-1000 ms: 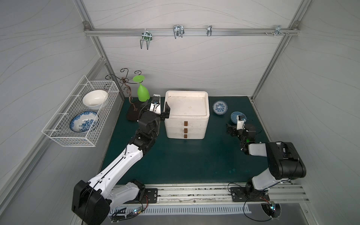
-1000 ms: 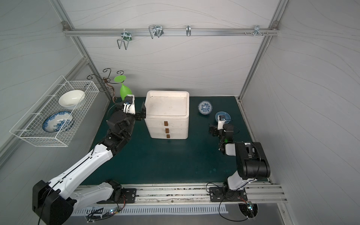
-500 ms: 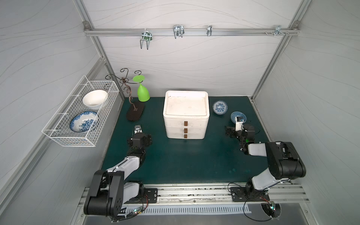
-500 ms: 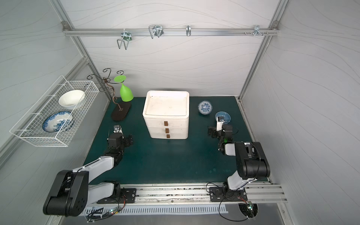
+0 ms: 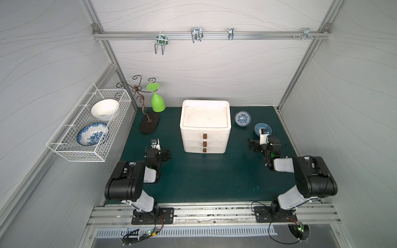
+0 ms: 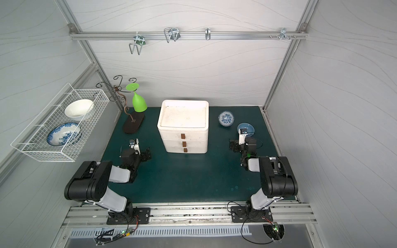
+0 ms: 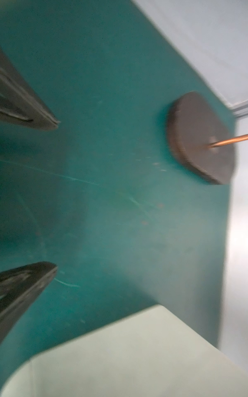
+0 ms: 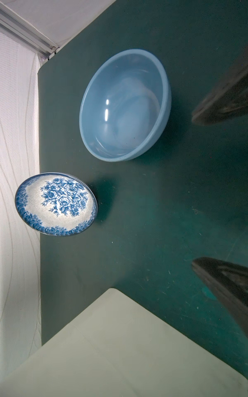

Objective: Put the paint cans in the drawer according to color
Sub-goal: Reset both arms

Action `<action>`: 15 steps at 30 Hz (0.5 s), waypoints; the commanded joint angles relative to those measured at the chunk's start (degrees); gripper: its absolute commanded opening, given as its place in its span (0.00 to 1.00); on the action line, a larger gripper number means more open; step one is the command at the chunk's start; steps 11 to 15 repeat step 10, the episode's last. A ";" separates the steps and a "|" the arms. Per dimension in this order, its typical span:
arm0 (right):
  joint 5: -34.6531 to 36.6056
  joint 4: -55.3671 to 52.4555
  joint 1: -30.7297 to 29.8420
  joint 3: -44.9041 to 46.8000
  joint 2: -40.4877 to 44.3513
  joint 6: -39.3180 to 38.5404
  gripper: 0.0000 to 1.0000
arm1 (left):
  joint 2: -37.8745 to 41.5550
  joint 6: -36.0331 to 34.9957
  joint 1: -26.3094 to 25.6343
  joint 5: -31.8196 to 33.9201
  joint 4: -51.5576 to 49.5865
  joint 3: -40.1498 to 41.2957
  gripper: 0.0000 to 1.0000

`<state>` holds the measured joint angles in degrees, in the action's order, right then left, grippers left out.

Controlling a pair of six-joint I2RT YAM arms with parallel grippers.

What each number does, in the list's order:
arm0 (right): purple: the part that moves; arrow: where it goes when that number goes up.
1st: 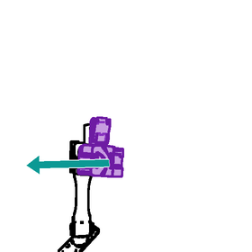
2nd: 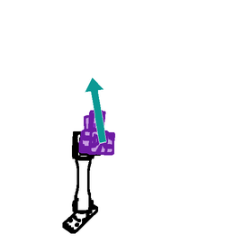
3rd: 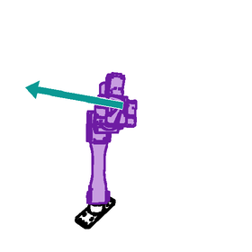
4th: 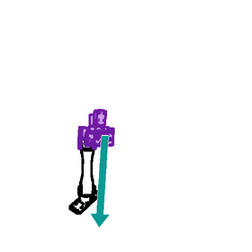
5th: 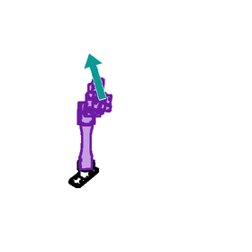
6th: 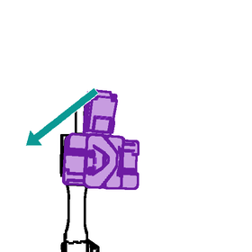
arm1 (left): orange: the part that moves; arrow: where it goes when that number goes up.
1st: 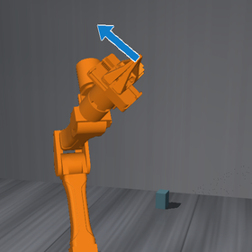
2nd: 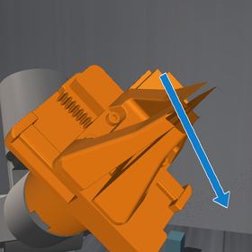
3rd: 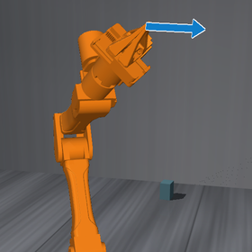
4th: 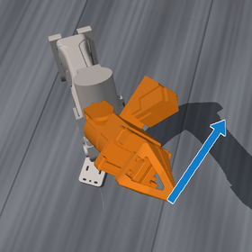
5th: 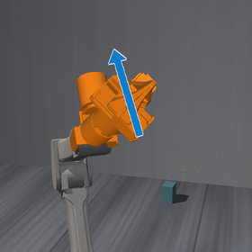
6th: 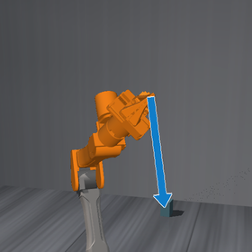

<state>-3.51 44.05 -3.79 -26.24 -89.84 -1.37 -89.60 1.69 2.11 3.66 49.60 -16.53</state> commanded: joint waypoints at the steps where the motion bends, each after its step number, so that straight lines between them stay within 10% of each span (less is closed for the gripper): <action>1: -0.25 -0.61 -0.36 -0.04 -0.20 -0.11 0.99 | 0.82 0.32 0.35 -2.09 -2.10 -7.63 1.00; 15: 1.22 0.60 -1.57 0.66 -0.02 -1.19 0.99 | 0.57 0.06 -0.21 -0.19 -2.18 -7.99 1.00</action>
